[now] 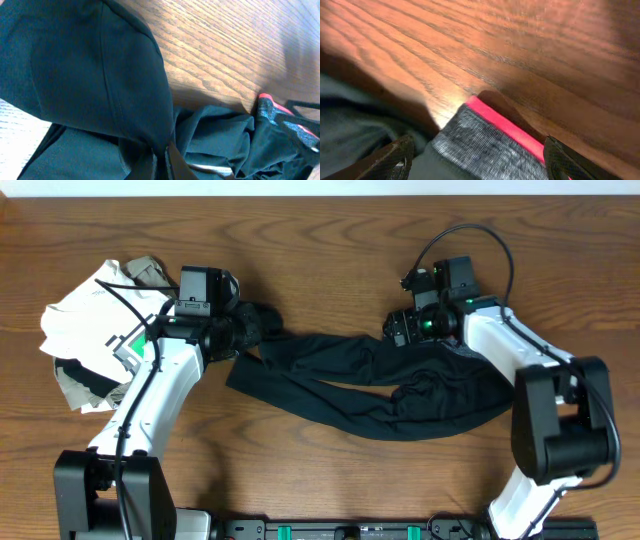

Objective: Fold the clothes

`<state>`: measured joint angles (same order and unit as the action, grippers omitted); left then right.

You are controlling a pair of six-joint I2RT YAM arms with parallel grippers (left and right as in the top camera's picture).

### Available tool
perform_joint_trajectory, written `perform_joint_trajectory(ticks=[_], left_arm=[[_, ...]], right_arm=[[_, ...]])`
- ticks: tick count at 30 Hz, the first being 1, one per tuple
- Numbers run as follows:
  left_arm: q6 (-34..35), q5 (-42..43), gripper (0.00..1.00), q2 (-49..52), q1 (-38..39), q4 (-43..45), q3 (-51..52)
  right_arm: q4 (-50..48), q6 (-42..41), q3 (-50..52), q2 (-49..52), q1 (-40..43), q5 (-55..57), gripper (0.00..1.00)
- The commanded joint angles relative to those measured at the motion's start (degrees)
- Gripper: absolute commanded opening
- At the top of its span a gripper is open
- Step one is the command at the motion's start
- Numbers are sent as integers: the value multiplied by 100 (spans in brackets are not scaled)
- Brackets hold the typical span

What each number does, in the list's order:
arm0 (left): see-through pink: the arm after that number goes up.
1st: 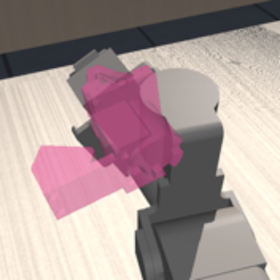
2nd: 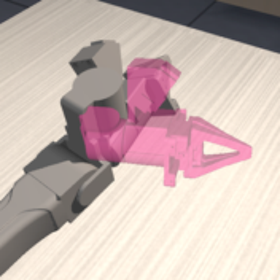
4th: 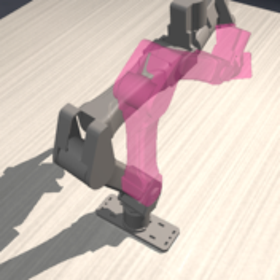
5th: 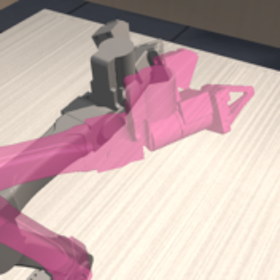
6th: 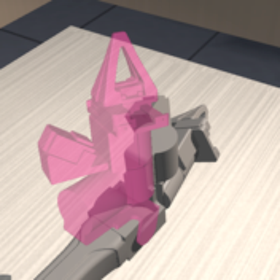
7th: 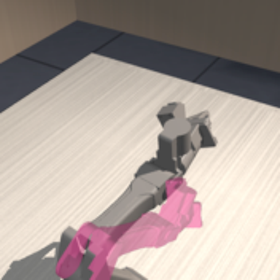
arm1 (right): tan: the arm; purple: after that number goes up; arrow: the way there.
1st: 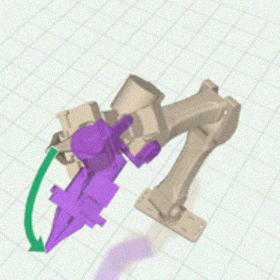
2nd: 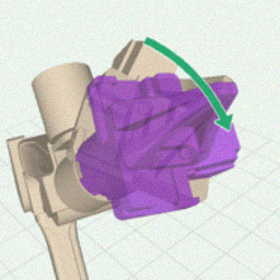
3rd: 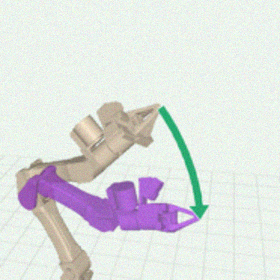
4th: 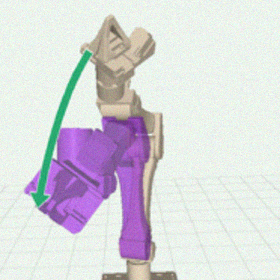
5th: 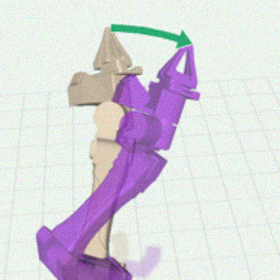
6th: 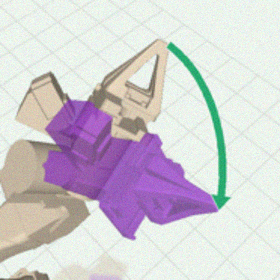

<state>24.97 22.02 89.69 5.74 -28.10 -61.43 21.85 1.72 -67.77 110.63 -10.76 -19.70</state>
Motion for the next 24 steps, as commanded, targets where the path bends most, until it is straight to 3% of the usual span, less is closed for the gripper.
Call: perform_joint_trajectory(ticks=[1, 6, 8, 11, 14, 17, 18, 20, 21, 24], left_arm=[[-120, -68, 6, 57, -2, -15, -28], [-120, -68, 6, 55, -2, -15, -28], [-120, -68, 6, 55, -2, -17, -28], [-120, -68, 6, 57, -2, -17, -28], [-120, -68, 6, 57, -2, -17, -28], [-120, -68, 6, 57, -2, -17, -28], [-120, -68, 6, 57, -2, -17, -28], [-120, -68, 6, 57, -2, -17, -28], [-120, -68, 6, 55, -2, -15, -28], [-120, -68, 6, 55, -2, -15, -28]], right_arm=[[-44, -101, -4, 262, -83, -26, 81], [-44, -101, -4, 472, -98, -26, 70], [-44, -96, -4, 481, -98, -22, 52], [-42, -81, -4, 481, -98, -22, 15], [-20, -81, -4, 481, -96, -7, 6], [-13, -81, -4, 481, -92, -7, 6], [-2, -83, -4, 481, -92, -7, 14], [4, -83, -7, 474, -92, -155, 49], [4, -81, -7, 461, -94, -337, 59], [0, -166, -11, 413, -105, -566, 72]])
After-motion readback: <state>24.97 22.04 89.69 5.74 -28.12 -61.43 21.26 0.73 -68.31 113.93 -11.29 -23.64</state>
